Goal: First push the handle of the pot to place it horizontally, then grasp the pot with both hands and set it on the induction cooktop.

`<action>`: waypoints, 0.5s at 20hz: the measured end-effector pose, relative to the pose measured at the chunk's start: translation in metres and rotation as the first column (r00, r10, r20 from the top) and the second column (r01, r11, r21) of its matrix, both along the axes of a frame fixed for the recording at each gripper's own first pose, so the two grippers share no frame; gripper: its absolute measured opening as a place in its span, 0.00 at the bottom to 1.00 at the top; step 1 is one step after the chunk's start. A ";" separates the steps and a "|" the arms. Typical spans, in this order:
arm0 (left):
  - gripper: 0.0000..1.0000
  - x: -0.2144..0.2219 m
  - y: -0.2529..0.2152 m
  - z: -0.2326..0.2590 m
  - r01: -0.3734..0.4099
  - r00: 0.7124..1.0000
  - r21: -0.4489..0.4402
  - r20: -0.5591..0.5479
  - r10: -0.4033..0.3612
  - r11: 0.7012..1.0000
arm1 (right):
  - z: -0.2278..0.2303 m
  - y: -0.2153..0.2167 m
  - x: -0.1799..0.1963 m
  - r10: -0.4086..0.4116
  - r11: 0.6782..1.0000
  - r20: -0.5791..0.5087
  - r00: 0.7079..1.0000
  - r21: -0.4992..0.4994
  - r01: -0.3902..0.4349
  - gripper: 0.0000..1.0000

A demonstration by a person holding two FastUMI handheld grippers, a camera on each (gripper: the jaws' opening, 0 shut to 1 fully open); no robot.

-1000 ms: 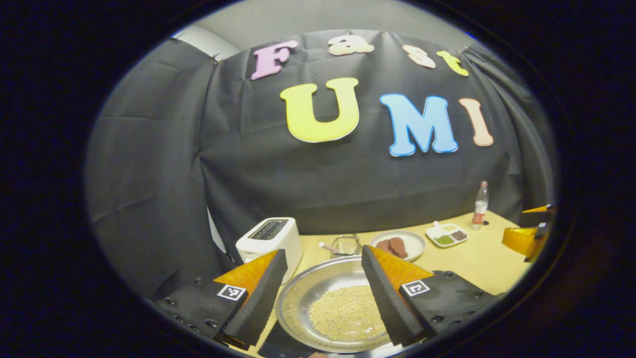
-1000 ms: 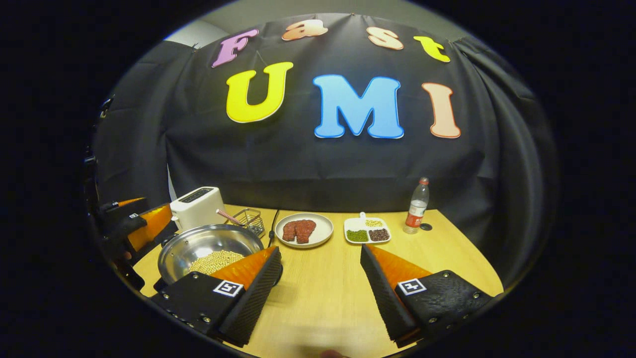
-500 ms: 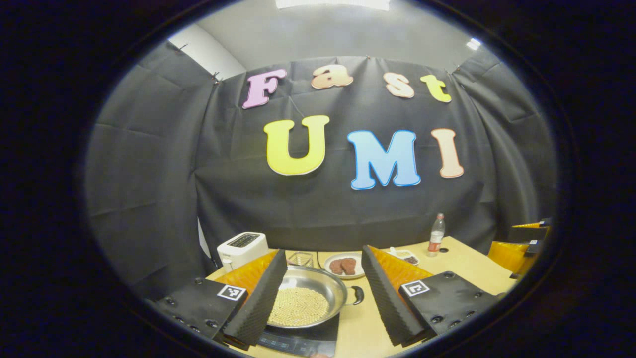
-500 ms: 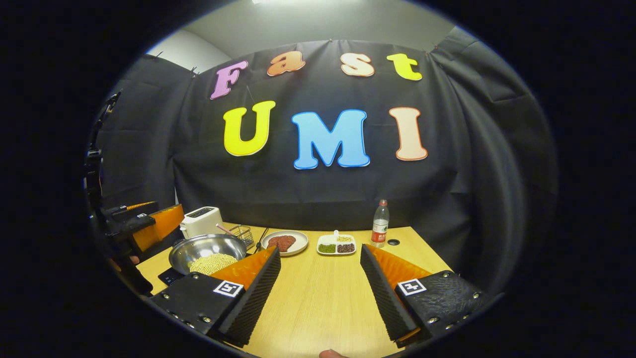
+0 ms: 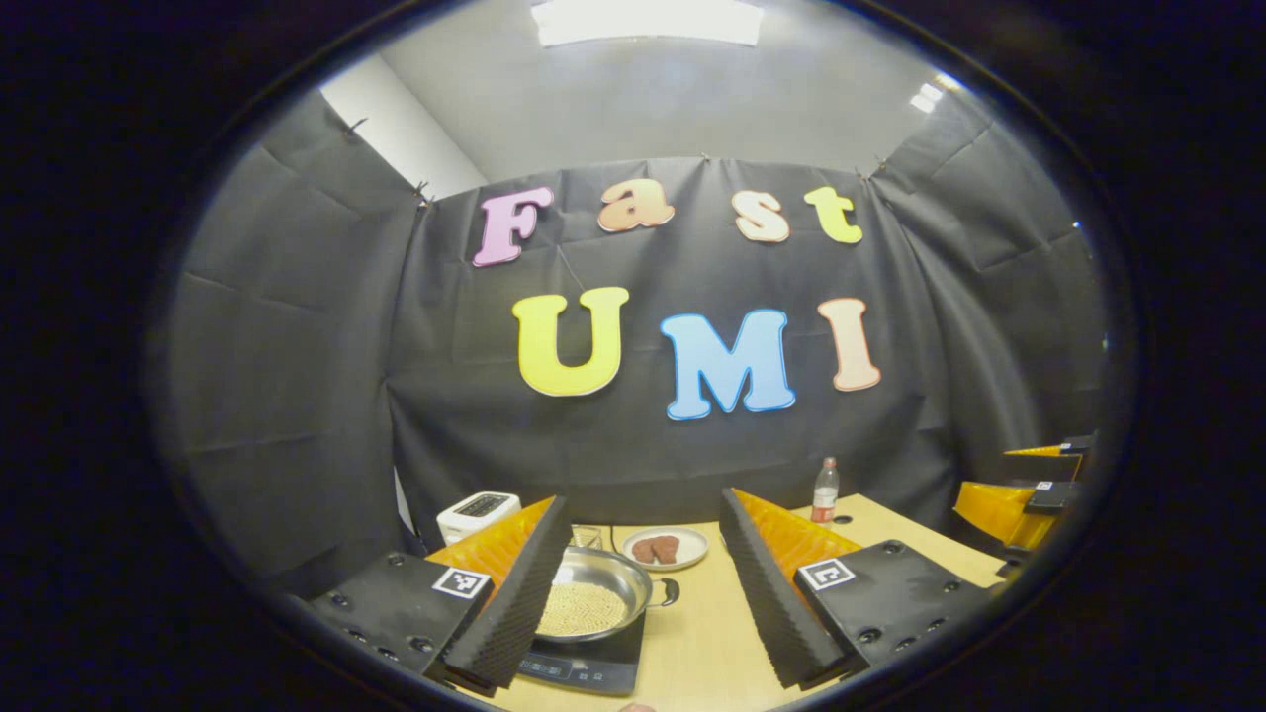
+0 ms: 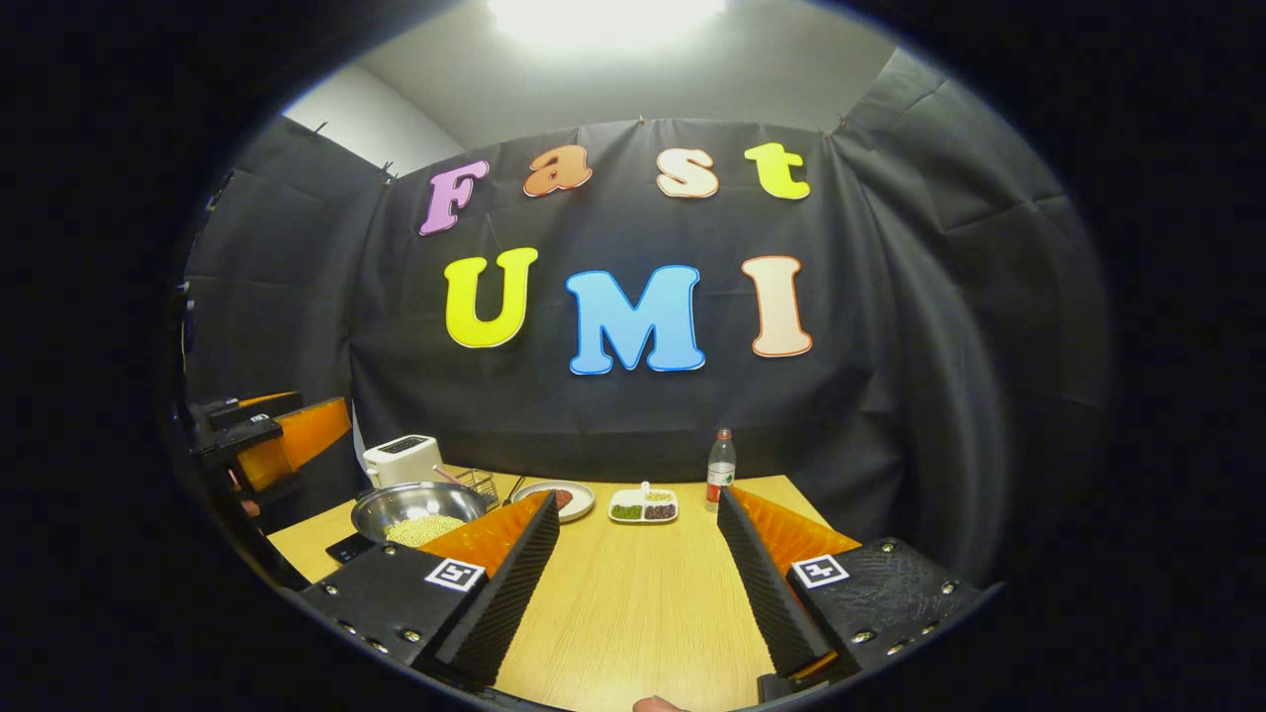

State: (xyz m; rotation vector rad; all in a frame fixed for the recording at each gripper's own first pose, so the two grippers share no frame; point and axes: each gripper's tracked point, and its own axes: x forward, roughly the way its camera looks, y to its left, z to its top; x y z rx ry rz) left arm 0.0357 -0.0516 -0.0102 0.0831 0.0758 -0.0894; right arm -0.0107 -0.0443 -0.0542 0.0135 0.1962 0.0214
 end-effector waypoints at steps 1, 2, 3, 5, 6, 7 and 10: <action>1.00 -0.003 0.004 0.001 -0.001 1.000 -0.007 0.000 0.001 1.000 | 0.002 -0.002 -0.003 -0.011 1.000 0.011 1.000 -0.004 0.011 0.97; 1.00 -0.008 0.008 -0.002 -0.002 1.000 -0.015 -0.005 0.002 1.000 | 0.005 -0.001 -0.005 -0.016 1.000 0.021 1.000 -0.001 0.016 0.97; 1.00 -0.012 0.012 -0.002 -0.002 1.000 -0.022 -0.003 0.002 1.000 | 0.009 0.003 -0.007 -0.018 1.000 0.032 0.999 0.006 0.018 0.97; 0.90 -0.014 0.025 0.001 -0.014 1.000 -0.022 0.002 0.014 1.000 | 0.016 0.007 -0.010 -0.020 1.000 0.052 0.998 0.009 0.020 0.97; 0.90 -0.016 0.030 0.002 -0.017 1.000 -0.023 0.005 0.017 1.000 | 0.020 0.009 -0.012 -0.020 1.000 0.060 0.998 0.008 0.020 0.97; 0.90 -0.017 0.034 0.006 -0.019 1.000 -0.025 0.013 0.020 0.999 | 0.021 0.013 -0.012 -0.017 1.000 0.064 0.998 0.007 0.017 0.97; 1.00 -0.019 0.045 0.008 -0.023 0.999 -0.028 0.026 0.024 0.999 | 0.024 0.021 -0.011 -0.016 1.000 0.065 0.998 0.012 0.015 0.97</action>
